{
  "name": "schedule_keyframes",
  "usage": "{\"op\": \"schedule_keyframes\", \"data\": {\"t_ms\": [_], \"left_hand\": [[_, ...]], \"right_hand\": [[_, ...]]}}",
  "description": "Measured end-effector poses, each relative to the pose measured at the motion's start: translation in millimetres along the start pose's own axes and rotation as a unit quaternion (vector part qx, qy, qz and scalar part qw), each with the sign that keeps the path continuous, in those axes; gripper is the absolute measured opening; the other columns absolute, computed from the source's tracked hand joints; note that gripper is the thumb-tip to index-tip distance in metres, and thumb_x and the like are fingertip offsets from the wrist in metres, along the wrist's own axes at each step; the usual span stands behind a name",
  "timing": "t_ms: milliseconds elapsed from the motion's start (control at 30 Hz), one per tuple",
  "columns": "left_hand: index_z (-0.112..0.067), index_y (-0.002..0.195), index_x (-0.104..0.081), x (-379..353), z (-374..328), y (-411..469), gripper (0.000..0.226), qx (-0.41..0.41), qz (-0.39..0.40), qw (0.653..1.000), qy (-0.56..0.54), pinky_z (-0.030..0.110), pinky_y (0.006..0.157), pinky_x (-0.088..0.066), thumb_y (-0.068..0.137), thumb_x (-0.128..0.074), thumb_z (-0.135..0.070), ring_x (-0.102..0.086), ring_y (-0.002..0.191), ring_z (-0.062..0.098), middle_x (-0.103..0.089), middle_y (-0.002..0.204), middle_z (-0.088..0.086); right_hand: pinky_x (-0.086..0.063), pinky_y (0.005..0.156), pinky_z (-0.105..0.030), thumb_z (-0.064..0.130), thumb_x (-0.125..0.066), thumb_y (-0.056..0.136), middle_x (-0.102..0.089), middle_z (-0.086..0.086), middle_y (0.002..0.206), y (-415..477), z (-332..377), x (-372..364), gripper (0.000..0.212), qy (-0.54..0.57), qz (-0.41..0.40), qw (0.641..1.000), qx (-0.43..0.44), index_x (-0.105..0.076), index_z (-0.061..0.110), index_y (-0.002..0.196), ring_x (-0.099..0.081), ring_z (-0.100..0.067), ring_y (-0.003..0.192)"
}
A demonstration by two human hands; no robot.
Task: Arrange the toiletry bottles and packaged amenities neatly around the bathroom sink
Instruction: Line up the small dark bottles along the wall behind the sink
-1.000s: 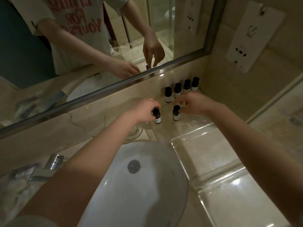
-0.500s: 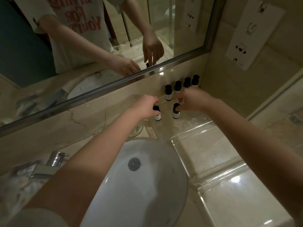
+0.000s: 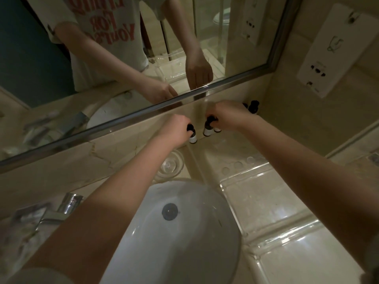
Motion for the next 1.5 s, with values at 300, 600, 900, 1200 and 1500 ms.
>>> {"op": "schedule_keyframes", "data": {"t_ms": [300,600,900,1200,1500], "left_hand": [[-0.007,0.102,-0.068,-11.4,3.1,17.7,0.021,0.015,0.016,1.000,0.002,0.035,0.076,-0.050,0.088,-0.057,-0.019,-0.062,0.090,0.031,-0.067,0.099,0.016],[-0.006,0.104,-0.066,-13.5,3.0,23.0,0.023,0.010,0.008,1.000,0.021,0.033,0.074,-0.046,0.090,-0.055,-0.021,-0.061,0.094,0.035,-0.066,0.103,0.019],[-0.009,0.102,-0.067,-13.2,2.4,20.4,0.019,0.002,0.011,1.000,0.013,0.037,0.080,-0.052,0.089,-0.054,-0.016,-0.061,0.094,0.033,-0.066,0.102,0.017],[-0.008,0.103,-0.065,-12.8,2.0,16.8,0.019,0.006,-0.004,1.000,0.000,0.036,0.080,-0.051,0.089,-0.055,-0.016,-0.061,0.095,0.034,-0.066,0.101,0.018],[-0.012,0.117,-0.061,-7.4,0.4,11.4,0.029,0.018,-0.001,0.999,0.030,0.039,0.084,-0.053,0.091,-0.054,-0.020,-0.060,0.101,0.035,-0.065,0.111,0.017]], "right_hand": [[-0.044,0.072,-0.032,0.022,-0.052,0.091,-0.063,-0.007,0.108,22.5,5.4,-15.5,0.020,-0.034,0.019,0.999,0.024,-0.065,0.018,0.106,-0.060,-0.026,0.096],[-0.040,0.067,-0.030,0.022,-0.051,0.091,-0.066,-0.005,0.103,29.8,3.9,-18.7,0.021,-0.042,0.014,0.999,0.020,-0.065,0.018,0.105,-0.061,-0.024,0.092],[-0.044,0.070,-0.030,0.023,-0.053,0.090,-0.067,-0.003,0.101,28.3,-0.6,-17.6,0.020,-0.012,0.017,1.000,0.003,-0.067,0.021,0.103,-0.061,-0.022,0.090],[-0.043,0.071,-0.030,0.022,-0.055,0.089,-0.065,-0.003,0.108,26.5,-0.3,-16.9,0.024,-0.001,0.014,1.000,0.004,-0.063,0.023,0.111,-0.060,-0.022,0.096],[-0.040,0.067,-0.030,0.023,-0.056,0.088,-0.062,-0.003,0.111,22.5,3.0,-11.6,0.025,-0.014,0.022,1.000,-0.004,-0.061,0.024,0.113,-0.059,-0.022,0.096]]}}
Point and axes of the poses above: each hand's wrist, its own y-axis towards the middle knuckle, its own x-axis out of the back of the hand, z = x × y, the point moved 4 cm from there along y, towards the middle knuckle
